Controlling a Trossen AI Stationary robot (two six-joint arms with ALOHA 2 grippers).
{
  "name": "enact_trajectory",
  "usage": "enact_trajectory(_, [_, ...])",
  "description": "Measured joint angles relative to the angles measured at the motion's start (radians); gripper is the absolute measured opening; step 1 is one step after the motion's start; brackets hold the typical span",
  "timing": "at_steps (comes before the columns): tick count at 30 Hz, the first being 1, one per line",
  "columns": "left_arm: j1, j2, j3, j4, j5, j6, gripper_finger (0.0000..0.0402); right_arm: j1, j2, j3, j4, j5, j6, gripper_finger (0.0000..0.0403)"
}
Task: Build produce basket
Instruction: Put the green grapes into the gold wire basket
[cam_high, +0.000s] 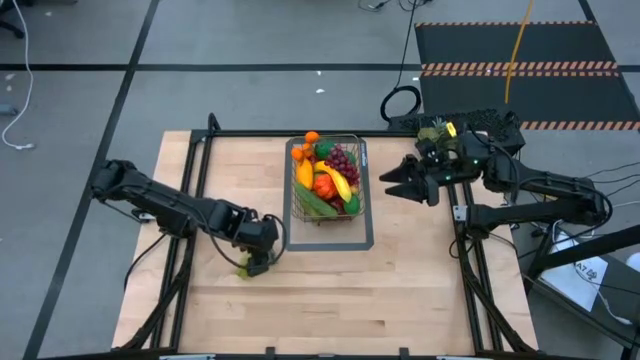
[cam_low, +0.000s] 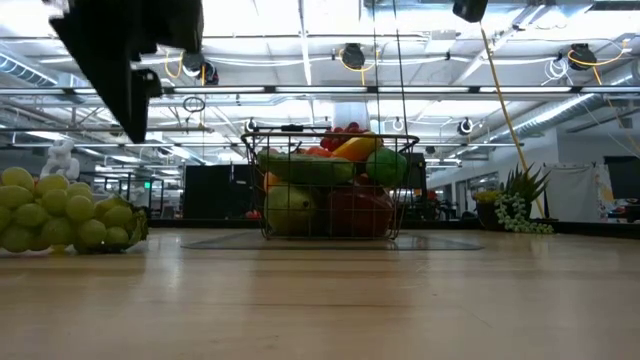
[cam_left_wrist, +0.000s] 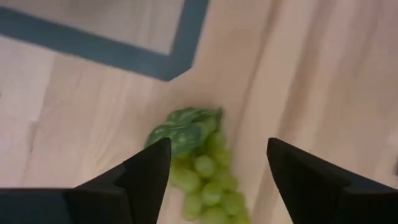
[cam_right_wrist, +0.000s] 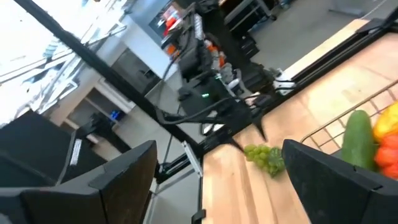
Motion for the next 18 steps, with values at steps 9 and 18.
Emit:
enact_trajectory(9, [0.049,0.000,-0.117,0.161,0.032,0.131,0.0238,0.008,0.005,0.000,-0.007,0.003,-0.015,0.0341])
enact_trajectory(18, [0.082,0.000,-0.185,0.245,0.031,0.233,0.0191,0.008,0.005,0.000,-0.018,0.005,-0.013,0.0341])
